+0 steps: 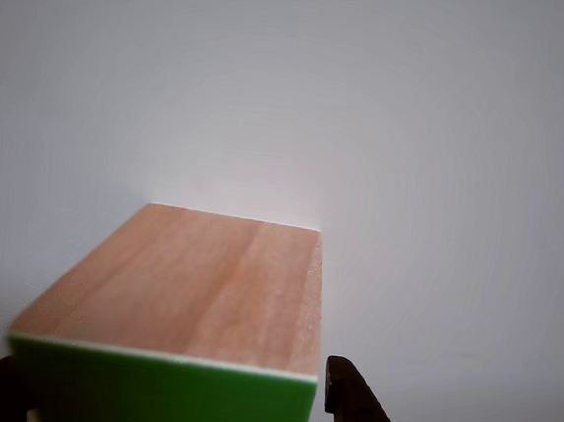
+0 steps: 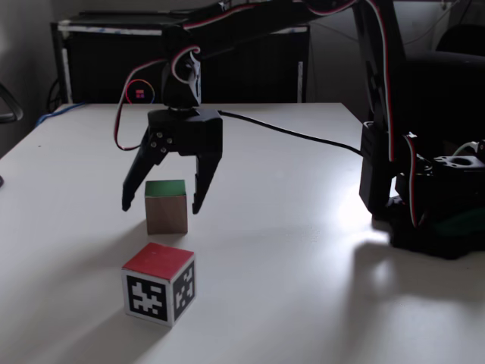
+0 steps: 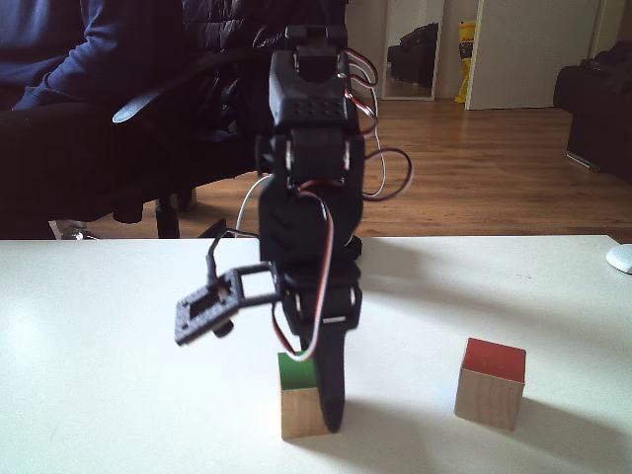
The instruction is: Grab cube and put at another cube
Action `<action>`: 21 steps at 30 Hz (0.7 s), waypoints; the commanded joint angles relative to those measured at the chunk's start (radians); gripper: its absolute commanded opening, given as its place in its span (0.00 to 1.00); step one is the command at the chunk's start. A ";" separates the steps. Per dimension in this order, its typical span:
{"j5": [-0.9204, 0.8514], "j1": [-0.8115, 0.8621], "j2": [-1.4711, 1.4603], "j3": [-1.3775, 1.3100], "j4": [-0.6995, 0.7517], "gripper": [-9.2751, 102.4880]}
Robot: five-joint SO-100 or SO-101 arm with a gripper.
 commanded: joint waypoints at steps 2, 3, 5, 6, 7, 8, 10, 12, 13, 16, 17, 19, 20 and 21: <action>0.009 -0.002 -0.012 -0.063 -0.012 0.47; 0.008 0.002 -0.023 -0.072 -0.012 0.47; 0.008 0.008 -0.046 -0.091 -0.012 0.47; 0.008 0.011 -0.058 -0.100 -0.012 0.46; 0.008 0.012 -0.067 -0.106 -0.012 0.46; 0.009 0.014 -0.078 -0.114 -0.012 0.45; 0.008 0.015 -0.095 -0.123 -0.014 0.42; 0.005 0.015 -0.100 -0.124 -0.025 0.36; 0.003 0.015 -0.100 -0.124 -0.026 0.32; 0.014 0.012 -0.080 -0.123 -0.031 0.21; 0.021 0.009 -0.060 -0.115 -0.031 0.19; 0.044 0.000 -0.006 -0.100 -0.031 0.16; 0.054 -0.008 0.026 -0.089 -0.031 0.16; 0.060 -0.017 0.061 -0.077 -0.031 0.16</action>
